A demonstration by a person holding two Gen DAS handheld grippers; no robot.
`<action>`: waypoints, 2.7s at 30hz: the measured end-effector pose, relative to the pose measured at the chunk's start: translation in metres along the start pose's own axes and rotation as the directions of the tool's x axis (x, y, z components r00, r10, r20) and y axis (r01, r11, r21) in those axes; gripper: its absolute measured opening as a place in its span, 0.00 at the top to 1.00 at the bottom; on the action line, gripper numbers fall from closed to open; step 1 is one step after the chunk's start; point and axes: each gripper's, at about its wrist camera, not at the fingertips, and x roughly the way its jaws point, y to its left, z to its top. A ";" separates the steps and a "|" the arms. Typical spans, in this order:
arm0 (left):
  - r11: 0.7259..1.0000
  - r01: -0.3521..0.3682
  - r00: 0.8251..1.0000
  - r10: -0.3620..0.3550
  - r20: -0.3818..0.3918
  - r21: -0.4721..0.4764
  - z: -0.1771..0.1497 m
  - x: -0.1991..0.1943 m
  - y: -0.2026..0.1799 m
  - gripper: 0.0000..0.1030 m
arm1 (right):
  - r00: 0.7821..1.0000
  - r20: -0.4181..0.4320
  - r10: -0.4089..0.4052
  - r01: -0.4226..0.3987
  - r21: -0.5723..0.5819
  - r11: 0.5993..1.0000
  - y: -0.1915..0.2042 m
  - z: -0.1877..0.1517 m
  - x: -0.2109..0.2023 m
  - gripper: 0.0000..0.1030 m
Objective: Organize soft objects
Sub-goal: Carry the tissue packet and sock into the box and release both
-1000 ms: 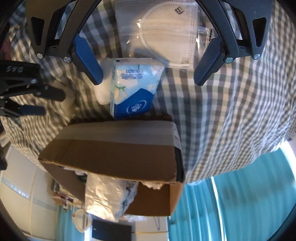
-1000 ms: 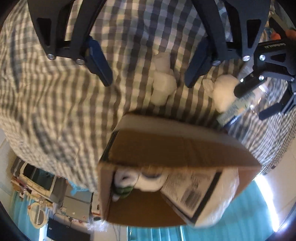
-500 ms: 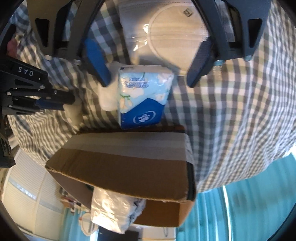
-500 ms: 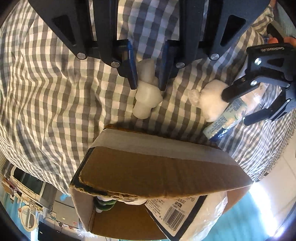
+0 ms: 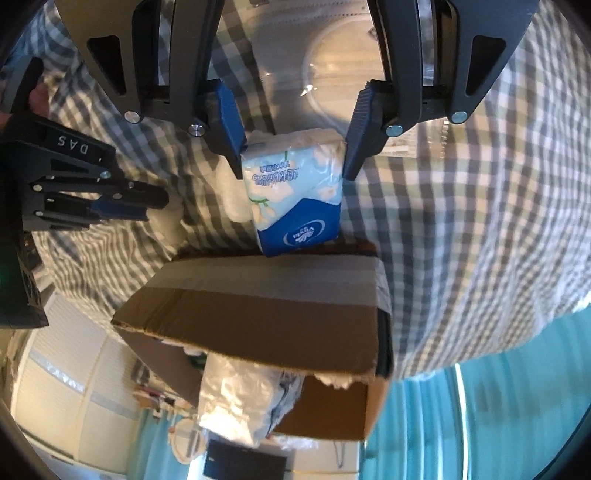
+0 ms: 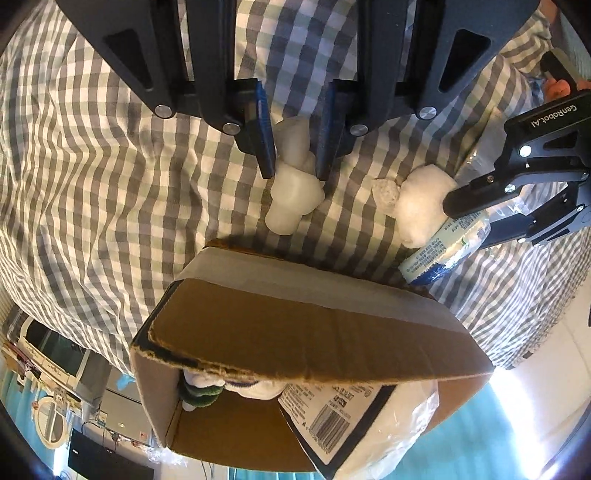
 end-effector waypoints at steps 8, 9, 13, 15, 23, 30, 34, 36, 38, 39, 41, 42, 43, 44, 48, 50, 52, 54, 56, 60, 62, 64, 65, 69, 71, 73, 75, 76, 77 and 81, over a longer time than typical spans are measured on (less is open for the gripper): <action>0.999 -0.037 0.998 0.036 0.055 0.016 -0.001 -0.025 0.001 0.54 | 1.000 0.030 -0.004 0.004 0.004 1.000 0.003 0.003 -0.020 0.79; 0.999 -0.036 0.998 0.035 0.057 0.016 -0.001 -0.026 0.001 0.54 | 0.999 0.034 -0.004 0.004 0.004 1.000 0.001 0.002 -0.025 0.79; 0.999 -0.043 0.996 0.041 0.080 0.021 -0.002 -0.039 -0.005 0.54 | 0.998 0.058 -0.003 0.003 0.004 1.000 0.000 -0.001 -0.045 0.80; 0.998 -0.053 0.995 0.051 0.091 0.021 -0.001 -0.046 -0.009 0.54 | 0.997 0.073 -0.009 0.009 0.002 1.000 0.000 -0.004 -0.057 0.80; 1.000 -0.029 0.994 0.029 0.107 0.001 0.011 -0.083 -0.021 0.54 | 0.990 0.137 -0.016 0.014 0.011 1.000 0.003 -0.008 -0.126 0.80; 0.995 -0.099 0.982 0.092 0.165 0.032 0.033 -0.139 -0.033 0.54 | 0.973 0.231 -0.011 0.011 -0.002 1.000 0.014 0.005 -0.189 0.80; 0.995 -0.092 0.973 0.084 0.213 0.029 0.046 -0.170 -0.036 0.54 | 0.960 0.279 -0.012 0.020 -0.024 1.000 0.028 0.017 -0.219 0.80; 0.995 -0.093 0.968 0.084 0.238 0.029 0.055 -0.182 -0.039 0.54 | 0.952 0.306 -0.010 0.022 -0.037 0.999 0.034 0.024 -0.234 0.80; 0.995 -0.095 0.963 0.085 0.255 0.028 0.066 -0.190 -0.041 0.54 | 0.941 0.338 -0.013 0.033 -0.054 0.998 0.039 0.035 -0.250 0.80; 0.996 -0.089 0.961 0.080 0.265 0.022 0.073 -0.194 -0.041 0.54 | 0.937 0.348 -0.013 0.036 -0.058 0.998 0.041 0.039 -0.254 0.80; 0.997 -0.075 0.957 0.068 0.281 0.013 0.088 -0.198 -0.040 0.54 | 0.929 0.371 -0.013 0.040 -0.065 0.997 0.044 0.051 -0.266 0.80; 0.997 -0.075 0.955 0.068 0.289 0.013 0.093 -0.199 -0.040 0.54 | 0.926 0.378 -0.013 0.041 -0.067 0.997 0.044 0.057 -0.270 0.80; 0.997 -0.078 0.951 0.070 0.300 0.013 0.100 -0.200 -0.040 0.54 | 0.922 0.386 -0.014 0.044 -0.069 0.997 0.044 0.063 -0.274 0.80; 0.997 -0.082 0.947 0.073 0.312 0.015 0.108 -0.201 -0.040 0.54 | 0.918 0.396 -0.016 0.047 -0.069 0.997 0.044 0.070 -0.277 0.80; 0.996 -0.088 0.941 0.080 0.328 0.008 0.136 -0.192 -0.036 0.54 | 0.906 0.424 -0.020 0.053 -0.068 0.996 0.039 0.099 -0.281 0.80; 0.995 -0.101 0.940 0.090 0.330 0.015 0.149 -0.183 -0.035 0.54 | 0.901 0.433 -0.026 0.060 -0.065 0.996 0.034 0.116 -0.278 0.80; 0.992 -0.121 0.939 0.104 0.327 0.031 0.163 -0.170 -0.034 0.54 | 0.901 0.432 -0.031 0.063 -0.061 0.996 0.028 0.129 -0.271 0.80; 0.991 -0.128 0.939 0.108 0.327 0.038 0.175 -0.158 -0.032 0.54 | 0.903 0.428 -0.038 0.069 -0.057 0.996 0.021 0.146 -0.261 0.80; 0.992 -0.121 0.942 0.103 0.318 0.037 0.182 -0.146 -0.029 0.54 | 0.905 0.423 -0.039 0.067 -0.052 0.996 0.010 0.157 -0.251 0.80; 0.994 -0.108 0.956 0.097 0.276 0.025 0.185 -0.108 -0.021 0.54 | 0.917 0.397 -0.041 0.062 -0.042 0.997 -0.004 0.182 -0.218 0.80; 0.995 -0.095 0.965 0.086 0.249 0.026 0.185 -0.089 -0.018 0.54 | 0.923 0.382 -0.040 0.057 -0.033 0.998 -0.010 0.190 -0.198 0.80; 0.996 -0.080 0.971 0.070 0.227 0.036 0.183 -0.070 -0.016 0.54 | 0.934 0.356 -0.026 0.036 -0.022 0.999 -0.017 0.196 -0.174 0.80; 0.996 -0.083 0.975 0.072 0.210 0.042 0.181 -0.058 -0.016 0.54 | 0.939 0.344 -0.020 0.028 -0.018 0.999 -0.021 0.196 -0.163 0.80; 0.995 -0.074 0.986 0.063 0.152 0.064 0.174 -0.022 -0.017 0.54 | 0.960 0.280 0.000 -0.003 0.012 1.000 -0.036 0.196 -0.115 0.80; 0.995 -0.078 0.988 0.069 0.136 0.062 0.176 -0.011 -0.018 0.54 | 0.968 0.250 0.003 -0.010 0.027 1.000 -0.043 0.196 -0.095 0.80; 0.996 -0.075 0.990 0.068 0.126 0.054 0.177 -0.002 -0.018 0.53 | 0.973 0.230 0.009 -0.021 0.048 0.999 -0.052 0.197 -0.081 0.80; 0.996 -0.073 0.990 0.066 0.126 0.050 0.181 0.001 -0.020 0.53 | 0.974 0.224 0.020 -0.036 0.069 0.997 -0.058 0.196 -0.071 0.80; 0.996 -0.070 0.990 0.063 0.128 0.048 0.182 0.002 -0.021 0.51 | 0.974 0.225 0.019 -0.037 0.077 0.996 -0.060 0.197 -0.068 0.79; 0.997 -0.069 0.989 0.062 0.131 0.045 0.184 0.003 -0.022 0.51 | 0.974 0.228 0.012 -0.031 0.078 0.996 -0.061 0.196 -0.066 0.78; 0.997 -0.066 0.984 0.061 0.165 0.030 0.188 0.001 -0.024 0.42 | 0.971 0.237 -0.024 0.006 0.076 0.997 -0.058 0.194 -0.066 0.75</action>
